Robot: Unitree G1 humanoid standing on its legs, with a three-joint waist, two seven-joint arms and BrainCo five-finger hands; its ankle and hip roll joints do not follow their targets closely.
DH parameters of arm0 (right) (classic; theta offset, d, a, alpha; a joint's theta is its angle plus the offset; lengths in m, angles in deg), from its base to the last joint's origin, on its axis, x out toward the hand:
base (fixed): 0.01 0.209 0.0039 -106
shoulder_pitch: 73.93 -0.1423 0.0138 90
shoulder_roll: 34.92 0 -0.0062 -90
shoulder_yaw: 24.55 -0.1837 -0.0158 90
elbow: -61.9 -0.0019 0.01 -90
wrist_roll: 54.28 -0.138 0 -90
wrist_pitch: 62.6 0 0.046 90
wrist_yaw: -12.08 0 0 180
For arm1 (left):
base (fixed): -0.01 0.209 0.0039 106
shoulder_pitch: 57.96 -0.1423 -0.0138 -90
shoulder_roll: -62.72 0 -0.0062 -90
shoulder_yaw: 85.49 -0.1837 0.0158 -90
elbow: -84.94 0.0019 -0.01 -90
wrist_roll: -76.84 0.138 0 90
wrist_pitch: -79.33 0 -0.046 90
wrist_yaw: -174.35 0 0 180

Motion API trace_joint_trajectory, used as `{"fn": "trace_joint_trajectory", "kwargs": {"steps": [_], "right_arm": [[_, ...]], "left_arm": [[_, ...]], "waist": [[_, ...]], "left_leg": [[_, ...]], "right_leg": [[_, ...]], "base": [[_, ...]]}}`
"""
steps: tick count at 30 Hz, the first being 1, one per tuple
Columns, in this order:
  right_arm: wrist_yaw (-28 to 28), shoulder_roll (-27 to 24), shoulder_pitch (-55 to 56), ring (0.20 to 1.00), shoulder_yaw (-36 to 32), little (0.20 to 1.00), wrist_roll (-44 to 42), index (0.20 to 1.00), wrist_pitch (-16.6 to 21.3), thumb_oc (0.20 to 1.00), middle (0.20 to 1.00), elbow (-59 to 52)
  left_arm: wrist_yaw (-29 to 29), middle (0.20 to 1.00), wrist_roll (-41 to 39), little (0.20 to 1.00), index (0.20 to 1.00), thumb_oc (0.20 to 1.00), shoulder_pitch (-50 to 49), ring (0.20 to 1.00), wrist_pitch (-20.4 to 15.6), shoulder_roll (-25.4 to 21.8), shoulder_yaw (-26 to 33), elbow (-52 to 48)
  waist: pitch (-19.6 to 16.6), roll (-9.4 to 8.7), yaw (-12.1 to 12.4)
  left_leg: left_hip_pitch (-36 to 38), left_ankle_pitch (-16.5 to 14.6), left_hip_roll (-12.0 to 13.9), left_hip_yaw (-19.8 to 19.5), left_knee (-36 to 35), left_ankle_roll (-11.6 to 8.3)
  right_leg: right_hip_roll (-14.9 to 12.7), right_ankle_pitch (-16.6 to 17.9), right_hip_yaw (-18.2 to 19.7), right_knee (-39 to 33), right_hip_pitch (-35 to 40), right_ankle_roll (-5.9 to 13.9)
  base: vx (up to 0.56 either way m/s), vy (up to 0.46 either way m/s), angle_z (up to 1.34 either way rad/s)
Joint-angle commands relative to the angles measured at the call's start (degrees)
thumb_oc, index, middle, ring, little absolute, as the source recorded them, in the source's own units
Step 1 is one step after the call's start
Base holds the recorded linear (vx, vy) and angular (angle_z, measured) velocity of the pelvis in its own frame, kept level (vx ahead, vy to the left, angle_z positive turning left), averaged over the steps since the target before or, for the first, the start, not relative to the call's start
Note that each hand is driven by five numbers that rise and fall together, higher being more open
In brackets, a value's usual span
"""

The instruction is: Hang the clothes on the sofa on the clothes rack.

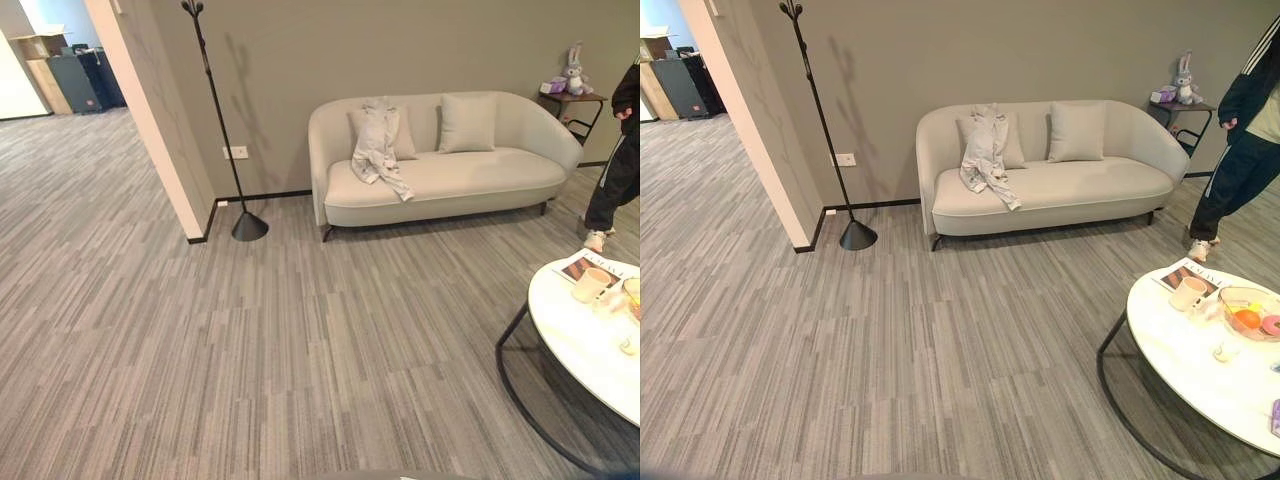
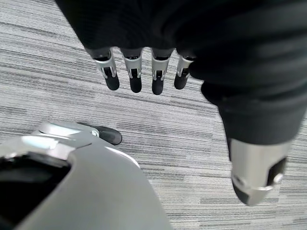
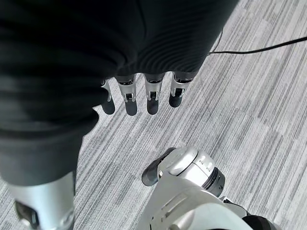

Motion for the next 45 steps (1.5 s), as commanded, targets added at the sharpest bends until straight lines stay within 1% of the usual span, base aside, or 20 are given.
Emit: {"fn": "trace_joint_trajectory", "kwargs": {"steps": [1, 5, 6, 11, 22, 23, 24, 26, 27, 28, 31, 34, 37, 38, 39, 41, 42, 43, 44, 45], "right_arm": [[-0.2, 0.7, -1.7, 1.000, -3.7, 1.000, 0.7, 1.000, 0.7, 1.000, 1.000, 5.7], [-0.2, 1.1, -2.3, 1.000, -2.0, 1.000, 1.5, 1.000, 1.1, 1.000, 1.000, 5.7], [-0.4, 1.3, -3.2, 1.000, -0.5, 1.000, 1.8, 1.000, 1.8, 1.000, 1.000, 5.7], [-0.6, 1.8, -3.6, 1.000, 0.9, 1.000, 2.4, 1.000, 2.4, 1.000, 1.000, 5.3], [-0.3, 2.2, -2.9, 1.000, 0.9, 1.000, 2.3, 1.000, 3.1, 1.000, 1.000, 5.3], [-0.3, 2.3, -2.6, 1.000, 0.7, 1.000, 2.1, 1.000, 3.3, 1.000, 1.000, 5.2], [-0.3, 2.3, -2.6, 1.000, 0.7, 1.000, 2.1, 1.000, 3.3, 1.000, 1.000, 5.2], [-0.1, 2.6, -2.9, 1.000, 1.1, 1.000, 2.4, 1.000, 3.5, 1.000, 1.000, 4.9], [-0.1, 2.9, -3.2, 1.000, 1.2, 1.000, 2.7, 1.000, 3.4, 1.000, 1.000, 4.6], [-0.1, 2.9, -3.2, 1.000, 1.2, 1.000, 2.7, 1.000, 3.4, 1.000, 1.000, 4.6], [-0.1, 3.2, -3.6, 1.000, 1.4, 1.000, 3.1, 1.000, 3.4, 1.000, 1.000, 4.7], [0.0, 3.3, -3.6, 1.000, 1.4, 1.000, 2.9, 1.000, 3.4, 1.000, 1.000, 4.6], [-0.1, 3.3, -3.6, 1.000, 1.2, 1.000, 2.4, 1.000, 3.7, 1.000, 1.000, 4.2], [-0.1, 3.3, -3.6, 1.000, 1.2, 1.000, 2.4, 1.000, 3.7, 1.000, 1.000, 4.2], [0.4, 3.4, -3.7, 1.000, 0.9, 1.000, 2.4, 1.000, 4.2, 1.000, 1.000, 4.0], [0.4, 3.4, -3.7, 1.000, 0.9, 1.000, 2.4, 1.000, 4.2, 1.000, 1.000, 4.0], [0.5, 3.8, -3.5, 1.000, 0.1, 1.000, 2.9, 1.000, 4.7, 1.000, 1.000, 3.9], [0.6, 4.0, -3.6, 1.000, 0.4, 1.000, 3.2, 1.000, 4.6, 1.000, 1.000, 3.7], [0.3, 4.2, -4.3, 1.000, 0.8, 1.000, 3.1, 1.000, 4.9, 1.000, 1.000, 3.0], [0.3, 5.1, -5.3, 1.000, 2.0, 1.000, 2.8, 1.000, 5.2, 1.000, 1.000, 1.6]], "left_arm": [[0.8, 1.000, 2.1, 1.000, 1.000, 1.000, 1.8, 1.000, -0.3, 6.2, -0.7, 4.1], [0.6, 1.000, 2.3, 1.000, 1.000, 1.000, 1.7, 1.000, -0.4, 6.2, -1.4, 4.0], [0.5, 1.000, 2.2, 1.000, 1.000, 1.000, 1.6, 1.000, -0.5, 6.1, -2.1, 3.9], [0.2, 1.000, 2.5, 1.000, 1.000, 1.000, 1.6, 1.000, -0.7, 5.8, -2.7, 4.1], [-0.2, 1.000, 3.1, 1.000, 1.000, 1.000, 1.5, 1.000, -0.7, 5.3, -2.5, 4.9], [-0.2, 1.000, 3.0, 1.000, 1.000, 1.000, 1.7, 1.000, -0.9, 5.4, -2.9, 5.0], [-0.2, 1.000, 3.0, 1.000, 1.000, 1.000, 1.7, 1.000, -0.9, 5.3, -2.9, 5.1], [0.0, 1.000, 3.0, 1.000, 1.000, 1.000, 1.6, 1.000, -0.8, 5.7, -2.5, 5.0], [-0.3, 1.000, 3.3, 1.000, 1.000, 1.000, 1.7, 1.000, -0.9, 5.4, -2.2, 4.7], [-0.3, 1.000, 3.3, 1.000, 1.000, 1.000, 1.7, 1.000, -0.9, 5.4, -2.2, 4.7], [-0.5, 1.000, 3.3, 1.000, 1.000, 1.000, 1.4, 1.000, -0.9, 5.0, -1.3, 4.4], [-0.6, 1.000, 3.3, 1.000, 1.000, 1.000, 1.3, 1.000, -1.0, 4.9, -1.1, 4.6], [-0.7, 1.000, 3.5, 1.000, 1.000, 1.000, 1.0, 1.000, -1.1, 4.7, -0.7, 5.0], [-0.7, 1.000, 3.5, 1.000, 1.000, 1.000, 1.0, 1.000, -1.1, 4.7, -0.7, 5.0], [-0.8, 1.000, 3.6, 1.000, 1.000, 1.000, 0.9, 1.000, -1.3, 4.6, -0.4, 5.1], [-0.8, 1.000, 3.6, 1.000, 1.000, 1.000, 0.9, 1.000, -1.3, 4.6, -0.4, 5.1], [-1.0, 1.000, 4.7, 1.000, 1.000, 1.000, 0.5, 1.000, -1.4, 4.5, -0.8, 5.9], [-1.2, 1.000, 5.1, 1.000, 1.000, 1.000, 0.9, 1.000, -1.4, 4.7, -0.9, 6.2], [-1.4, 1.000, 5.8, 1.000, 1.000, 1.000, 1.2, 1.000, -1.3, 5.2, -1.4, 6.6], [-1.6, 1.000, 6.6, 1.000, 1.000, 1.000, 1.5, 1.000, -1.1, 5.1, -2.0, 7.0]], "waist": [[-3.2, 0.86, 0.7], [-3.2, 0.99, 0.8], [-3.1, 1.13, 1.0], [-2.9, 1.26, 1.1], [-2.3, 1.04, 0.7], [-1.7, 0.88, 0.7], [-1.7, 0.87, 0.7], [-1.2, 0.88, 0.8], [-1.1, 0.74, 1.3], [-1.1, 0.75, 1.3], [-1.3, 0.70, 2.2], [-1.3, 0.93, 2.2], [-0.6, 1.51, 2.4], [-0.6, 1.50, 2.4], [-0.2, 2.18, 3.0], [-0.2, 2.18, 3.0], [-0.1, 3.85, 4.2], [1.3, 6.65, 3.4], [3.5, 9.40, 2.2], [5.3, 10.55, 2.1]], "left_leg": [[-2.2, 3.5, 3.0, -1.8, -0.4, -4.81], [-2.2, 3.5, 2.9, -1.8, -0.4, -4.83], [-2.0, 3.6, 2.9, -1.9, -0.4, -4.81], [-1.8, 3.8, 3.1, -1.9, -0.4, -4.78], [-1.1, 4.3, 3.9, -1.9, 0.2, -4.62], [-1.4, 4.6, 4.2, -1.2, 0.5, -5.02], [-1.4, 4.6, 4.2, -1.2, 0.6, -5.03], [-1.0, 4.5, 5.0, 0.6, 0.7, -5.79], [-0.1, 4.4, 5.8, 1.8, 1.4, -6.09], [-0.1, 4.4, 5.8, 1.8, 1.4, -6.09], [0.3, 4.6, 6.2, 2.3, 2.6, -6.52], [0.5, 5.0, 6.2, 2.3, 2.8, -6.75], [0.9, 5.4, 5.8, 1.7, 4.0, -7.04], [0.9, 5.4, 5.8, 1.7, 4.1, -7.04], [1.5, 5.7, 5.2, 1.3, 3.8, -6.77], [1.5, 5.7, 5.2, 1.3, 3.8, -6.77], [2.6, 6.1, 4.6, 0.1, 3.3, -5.85], [3.8, 6.2, 5.7, -0.7, 2.7, -5.26], [5.8, 6.1, 6.6, -2.1, 1.9, -4.97], [7.2, 6.6, 6.5, -3.8, 1.4, -4.64]], "right_leg": [[-3.4, 3.6, 0.0, 0.1, -0.5, 3.75], [-3.3, 3.6, 0.0, 0.1, -0.5, 3.71], [-3.2, 3.6, 0.1, 0.1, -0.5, 3.66], [-3.1, 3.5, 0.2, 0.1, -0.4, 3.58], [-2.6, 3.6, 0.4, 0.1, 0.1, 3.40], [-2.6, 3.4, 0.0, 0.1, 0.2, 3.32], [-2.6, 3.4, 0.0, 0.1, 0.2, 3.32], [-3.1, 3.6, -2.2, 0.1, 0.3, 3.89], [-3.4, 4.2, -3.4, 0.1, 0.7, 3.98], [-3.4, 4.2, -3.4, 0.1, 0.7, 3.98], [-4.3, 5.1, -5.5, 0.1, 1.6, 4.15], [-4.6, 5.2, -6.0, 0.1, 2.2, 4.16], [-5.8, 5.8, -6.6, 1.5, 3.4, 4.03], [-5.9, 5.7, -6.6, 1.5, 3.4, 4.03], [-6.9, 5.6, -7.1, 5.9, 3.1, 3.87], [-6.9, 5.6, -7.1, 5.9, 3.1, 3.87], [-8.6, 6.5, -6.5, 20.5, -0.3, 3.69], [-7.8, 6.2, -4.8, 34.1, -7.5, 4.09], [-6.3, 4.6, -2.7, 43.6, -11.7, 4.13], [-6.5, 4.2, -1.5, 46.3, -14.6, 4.05]], "base": [[0.00, 0.000, 0.00], [0.00, 0.000, 0.00], [0.00, 0.000, 0.00], [0.00, 0.000, 0.00], [0.00, -0.020, 0.00], [0.00, 0.000, 0.00], [-0.03, -0.028, 0.03], [0.01, -0.067, 0.04], [0.04, -0.064, -0.05], [0.05, -0.049, -0.16], [0.06, -0.006, -0.30], [0.08, 0.049, 0.04], [0.09, 0.084, 0.10], [0.11, 0.162, 0.05], [0.07, 0.119, 0.07], [0.08, 0.165, 0.07], [0.08, 0.391, -0.01], [0.15, 0.520, -0.09], [0.23, 0.387, -0.31], [0.48, 0.151, 0.27]]}}
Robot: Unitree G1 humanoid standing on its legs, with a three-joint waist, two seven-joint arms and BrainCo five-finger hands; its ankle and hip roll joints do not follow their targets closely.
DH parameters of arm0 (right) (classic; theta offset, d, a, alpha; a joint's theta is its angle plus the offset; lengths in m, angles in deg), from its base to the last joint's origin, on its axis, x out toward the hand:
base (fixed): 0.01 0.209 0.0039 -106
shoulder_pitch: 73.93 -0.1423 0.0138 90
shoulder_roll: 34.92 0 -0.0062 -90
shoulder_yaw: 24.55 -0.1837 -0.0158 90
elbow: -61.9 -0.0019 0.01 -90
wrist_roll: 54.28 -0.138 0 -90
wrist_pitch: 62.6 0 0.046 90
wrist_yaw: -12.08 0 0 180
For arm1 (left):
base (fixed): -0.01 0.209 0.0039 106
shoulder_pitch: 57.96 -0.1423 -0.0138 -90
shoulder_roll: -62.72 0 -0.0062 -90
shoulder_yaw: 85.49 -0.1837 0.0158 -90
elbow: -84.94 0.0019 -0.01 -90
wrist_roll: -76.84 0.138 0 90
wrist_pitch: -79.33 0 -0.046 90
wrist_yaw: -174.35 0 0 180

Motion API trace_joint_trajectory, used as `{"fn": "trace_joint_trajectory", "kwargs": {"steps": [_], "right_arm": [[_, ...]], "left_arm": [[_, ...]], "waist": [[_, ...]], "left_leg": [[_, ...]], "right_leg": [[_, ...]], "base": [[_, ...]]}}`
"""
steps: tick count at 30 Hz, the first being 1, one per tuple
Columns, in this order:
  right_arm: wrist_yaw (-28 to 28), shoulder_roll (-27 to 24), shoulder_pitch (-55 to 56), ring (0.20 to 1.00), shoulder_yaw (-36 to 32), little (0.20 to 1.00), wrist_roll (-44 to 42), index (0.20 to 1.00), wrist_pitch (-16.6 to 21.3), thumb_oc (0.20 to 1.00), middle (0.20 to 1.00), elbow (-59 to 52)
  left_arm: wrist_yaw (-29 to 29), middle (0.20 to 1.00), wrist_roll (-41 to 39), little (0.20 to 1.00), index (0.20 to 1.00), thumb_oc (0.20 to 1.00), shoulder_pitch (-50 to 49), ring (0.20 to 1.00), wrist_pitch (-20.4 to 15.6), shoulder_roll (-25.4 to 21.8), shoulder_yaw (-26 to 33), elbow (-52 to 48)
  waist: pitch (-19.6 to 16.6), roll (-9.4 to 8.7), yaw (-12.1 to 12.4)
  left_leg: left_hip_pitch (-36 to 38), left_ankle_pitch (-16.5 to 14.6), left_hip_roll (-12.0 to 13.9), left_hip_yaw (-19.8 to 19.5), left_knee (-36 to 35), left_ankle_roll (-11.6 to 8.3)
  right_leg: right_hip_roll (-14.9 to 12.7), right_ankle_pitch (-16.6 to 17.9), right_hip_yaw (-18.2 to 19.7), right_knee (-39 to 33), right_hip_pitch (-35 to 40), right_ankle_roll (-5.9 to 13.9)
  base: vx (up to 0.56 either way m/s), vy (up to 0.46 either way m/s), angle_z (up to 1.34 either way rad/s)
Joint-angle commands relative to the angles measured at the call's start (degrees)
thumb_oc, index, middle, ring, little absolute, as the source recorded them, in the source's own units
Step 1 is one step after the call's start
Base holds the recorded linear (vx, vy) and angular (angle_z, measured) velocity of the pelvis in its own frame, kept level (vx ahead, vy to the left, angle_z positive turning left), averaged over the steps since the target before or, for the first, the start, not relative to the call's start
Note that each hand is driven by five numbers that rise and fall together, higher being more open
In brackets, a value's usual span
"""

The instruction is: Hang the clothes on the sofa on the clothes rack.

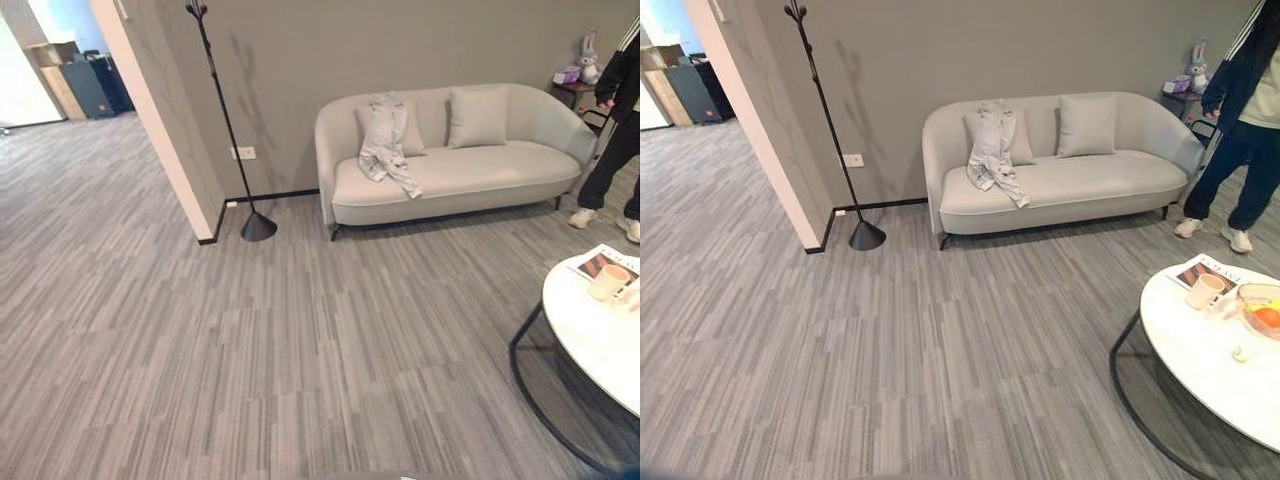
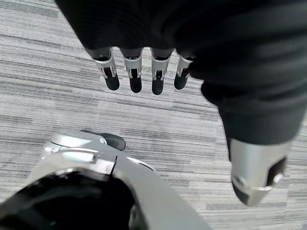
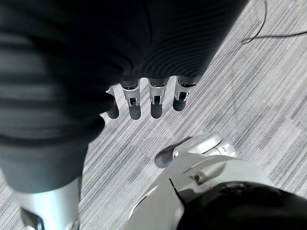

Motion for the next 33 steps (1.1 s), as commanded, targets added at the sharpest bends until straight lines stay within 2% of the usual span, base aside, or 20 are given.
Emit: {"fn": "trace_joint_trajectory", "kwargs": {"steps": [1, 3, 4, 6, 8, 9, 11, 13, 14, 16, 17, 18, 19, 20, 21, 24, 25, 27, 29, 33], "right_arm": [[-0.7, 6.7, -0.7, 1.000, -1.9, 1.000, -0.1, 1.000, -0.2, 1.000, 1.000, 3.6], [-0.9, 6.0, -0.8, 1.000, -2.3, 1.000, -1.0, 1.000, -0.2, 1.000, 1.000, 3.5], [-1.0, 4.2, -0.7, 1.000, -3.0, 1.000, -1.9, 1.000, -0.5, 1.000, 1.000, 3.2], [-1.0, 3.1, -1.4, 1.000, -2.5, 1.000, -2.5, 1.000, -1.0, 1.000, 1.000, 3.1], [-0.9, 2.9, -2.9, 1.000, -0.7, 1.000, -1.2, 1.000, -1.4, 1.000, 1.000, 3.2], [-1.0, 2.5, -2.5, 1.000, -1.0, 1.000, -1.0, 1.000, -1.8, 1.000, 1.000, 3.7], [-0.7, 2.5, -2.8, 1.000, -0.6, 1.000, -0.2, 1.000, -1.2, 1.000, 1.000, 4.1], [-0.6, 2.4, -2.6, 1.000, -0.8, 1.000, -0.8, 1.000, -0.9, 1.000, 1.000, 5.1], [-0.4, 2.3, -2.4, 1.000, -0.7, 1.000, -1.3, 1.000, -0.8, 1.000, 1.000, 5.2], [-0.4, 2.3, -2.4, 1.000, -0.7, 1.000, -1.3, 1.000, -0.8, 1.000, 1.000, 5.2], [0.8, 1.4, -1.7, 1.000, -0.5, 1.000, -2.7, 1.000, 0.2, 1.000, 1.000, 4.1], [0.8, 1.4, -1.7, 1.000, -0.5, 1.000, -2.7, 1.000, 0.2, 1.000, 1.000, 4.1], [2.0, 0.0, -1.8, 1.000, 0.2, 1.000, -3.3, 1.000, 0.3, 1.000, 1.000, 2.6], [2.2, -0.9, -2.5, 1.000, 1.4, 1.000, -2.2, 1.000, 0.2, 1.000, 1.000, 1.0], [2.1, -0.8, -2.8, 1.000, 1.7, 1.000, -2.0, 1.000, 0.3, 1.000, 1.000, 0.3], [1.3, 0.1, -3.3, 1.000, 2.0, 1.000, -1.5, 1.000, -0.1, 1.000, 1.000, -0.7], [1.3, 0.1, -3.3, 1.000, 2.0, 1.000, -1.5, 1.000, -0.1, 1.000, 1.000, -0.7], [0.1, 3.7, -4.3, 1.000, 3.7, 1.000, -0.1, 1.000, -1.1, 1.000, 1.000, 0.4], [-0.7, 5.3, -4.5, 1.000, 4.1, 1.000, 0.0, 1.000, -1.4, 1.000, 1.000, 1.5], [-1.4, 8.0, -4.9, 1.000, 5.7, 1.000, 0.4, 1.000, -0.8, 1.000, 1.000, 2.3]], "left_arm": [[-1.0, 1.000, 4.1, 1.000, 1.000, 1.000, -2.0, 1.000, -0.7, 0.1, 1.7, 5.1], [-0.8, 1.000, 4.0, 1.000, 1.000, 1.000, -2.2, 1.000, -0.8, -0.4, 2.3, 5.0], [-0.9, 1.000, 3.7, 1.000, 1.000, 1.000, -2.5, 1.000, -1.3, -1.2, 2.8, 5.0], [-1.0, 1.000, 3.6, 1.000, 1.000, 1.000, -2.2, 1.000, -1.7, -1.6, 2.2, 5.1], [-1.2, 1.000, 2.8, 1.000, 1.000, 1.000, -2.0, 1.000, -1.7, -1.7, 1.6, 5.4], [-1.7, 1.000, 2.0, 1.000, 1.000, 1.000, -1.9, 1.000, -1.6, -2.2, 2.3, 5.4], [-1.9, 1.000, 1.5, 1.000, 1.000, 1.000, -2.1, 1.000, -1.9, -2.4, 3.4, 5.1], [-1.6, 1.000, 0.8, 1.000, 1.000, 1.000, -0.9, 1.000, -1.8, -2.5, 3.4, 3.8], [-1.4, 1.000, 0.6, 1.000, 1.000, 1.000, -0.5, 1.000, -1.7, -2.2, 3.3, 2.9], [-1.4, 1.000, 0.6, 1.000, 1.000, 1.000, -0.5, 1.000, -1.7, -2.2, 3.2, 2.9], [-1.0, 1.000, -0.5, 1.000, 1.000, 1.000, 0.8, 1.000, -1.9, -1.7, 2.0, -2.1], [-1.0, 1.000, -0.5, 1.000, 1.000, 1.000, 0.8, 1.000, -1.9, -1.7, 2.0, -2.1], [-0.8, 1.000, 0.2, 1.000, 1.000, 1.000, 1.2, 1.000, -2.3, -0.5, 0.3, -4.3], [-0.7, 1.000, 1.0, 1.000, 1.000, 1.000, 1.4, 1.000, -2.6, -0.5, -0.9, -4.3], [-0.4, 1.000, 1.1, 1.000, 1.000, 1.000, 1.2, 1.000, -2.5, -0.7, -0.9, -4.1], [-1.0, 1.000, 0.9, 1.000, 1.000, 1.000, 0.3, 1.000, -2.5, -2.6, -0.1, -2.1], [-1.0, 1.000, 0.9, 1.000, 1.000, 1.000, 0.3, 1.000, -2.5, -2.6, -0.1, -2.1], [-1.3, 1.000, 1.9, 1.000, 1.000, 1.000, -0.9, 1.000, -1.6, -4.2, 0.9, 1.4], [-1.1, 1.000, 2.1, 1.000, 1.000, 1.000, -1.9, 1.000, -1.3, -4.7, 1.1, 2.4], [-0.5, 1.000, 2.2, 1.000, 1.000, 1.000, -3.6, 1.000, -1.5, -5.0, 0.9, 3.7]], "waist": [[-2.0, 0.18, -0.2], [-1.7, -0.44, -0.7], [-1.3, -0.85, -2.2], [-0.9, -0.19, -3.8], [-1.3, 0.54, -5.6], [-2.6, -0.80, -6.2], [-3.9, -1.40, -7.3], [-5.2, -2.29, -7.2], [-5.6, -3.31, -7.0], [-5.5, -3.17, -7.0], [-5.4, -6.20, -6.3], [-5.4, -6.21, -6.4], [-4.1, -7.95, -5.2], [-3.4, -8.90, -3.8], [-3.3, -8.96, -2.8], [-2.7, -9.30, 1.3], [-2.8, -9.38, 1.3], [-3.0, -8.07, 7.6], [-3.6, -7.32, 9.3], [-5.8, -8.29, 12.8]], "left_leg": [[5.7, 12.5, 4.0, -5.3, -7.1, -10.27], [6.6, 12.1, 3.9, -6.0, -7.4, -10.54], [8.2, 10.7, 4.2, -7.5, -7.8, -10.91], [9.0, 9.5, 5.4, -10.0, -7.8, -10.75], [12.2, 9.2, 8.8, -10.7, -7.8, -10.45], [12.8, 9.8, 11.1, -12.2, -7.8, -10.12], [15.5, 12.5, 16.0, -11.7, -7.8, -9.76], [14.2, 14.5, 20.7, -8.2, -4.4, -9.14], [12.5, 14.6, 22.1, -6.5, -2.2, -8.19], [12.7, 14.4, 22.3, -6.5, -2.0, -8.20], [7.2, 14.8, 25.8, -3.4, 6.2, -6.83], [7.2, 14.8, 25.8, -3.5, 6.3, -6.82], [3.5, 13.6, 25.2, -4.3, 13.3, -6.18], [-0.9, 11.2, 18.7, -6.6, 15.7, -6.43], [-1.9, 9.8, 15.7, -6.6, 15.1, -6.63], [-6.3, 8.3, 3.5, -8.2, 8.0, -7.88], [-6.3, 8.5, 3.4, -8.2, 7.8, -7.86], [-12.7, 11.1, -7.6, -11.1, -4.2, -7.68], [-16.7, 12.3, -9.6, -10.2, -7.3, -7.54], [-22.1, 12.9, -11.0, -5.2, -6.0, -7.42]], "right_leg": [[-7.1, 5.7, 2.9, -4.9, -1.3, -1.69], [-7.9, 5.9, 2.4, -10.6, -1.1, -1.63], [-9.3, 7.0, 3.1, -27.8, -1.9, -1.58], [-11.1, 8.2, 5.0, -41.4, -6.1, -1.07], [-12.9, 10.2, 6.8, -41.8, -12.3, 0.26], [-12.5, 10.0, 6.3, -40.7, -9.7, -0.38], [-11.0, 11.1, 7.2, -34.5, -10.9, 0.67], [-9.4, 10.4, 7.4, -30.2, -8.6, 1.81], [-9.3, 10.3, 7.3, -30.1, -6.9, 1.72], [-9.1, 10.3, 7.2, -30.1, -6.8, 1.73], [-8.8, 10.1, 5.6, -31.3, 0.3, 0.95], [-8.8, 10.1, 5.6, -31.3, 0.3, 0.95], [-8.3, 9.8, 4.5, -33.1, 5.7, -0.15], [-6.7, 9.1, 4.6, -35.5, 9.9, -1.22], [-5.6, 8.9, 4.7, -36.6, 11.7, -1.49], [-2.7, 8.3, 6.1, -39.9, 16.9, -2.03], [-2.8, 8.3, 6.1, -39.9, 16.9, -2.01], [1.5, 7.1, 9.5, -41.7, 21.3, -3.06], [3.1, 6.7, 10.3, -41.7, 22.6, -3.47], [3.9, 7.0, 14.1, -40.9, 26.6, -3.89]], "base": [[0.54, -0.031, 0.51], [0.42, -0.139, 0.62], [0.50, -0.169, 0.38], [0.55, -0.191, 0.31], [0.70, -0.302, 0.52], [0.88, -0.467, 0.64], [0.81, -0.451, 0.57], [0.71, -0.429, 0.50], [0.42, -0.291, 0.44], [0.44, -0.311, 0.26], [0.65, -0.469, 0.39], [1.05, -0.778, 0.95], [0.75, -0.541, 1.26], [0.89, -0.627, 1.19], [0.62, -0.399, 0.74], [0.34, -0.195, -0.47], [0.28, -0.124, -0.72], [0.37, -0.169, -0.74], [0.28, -0.101, -0.78], [0.40, 0.004, -0.87]]}}
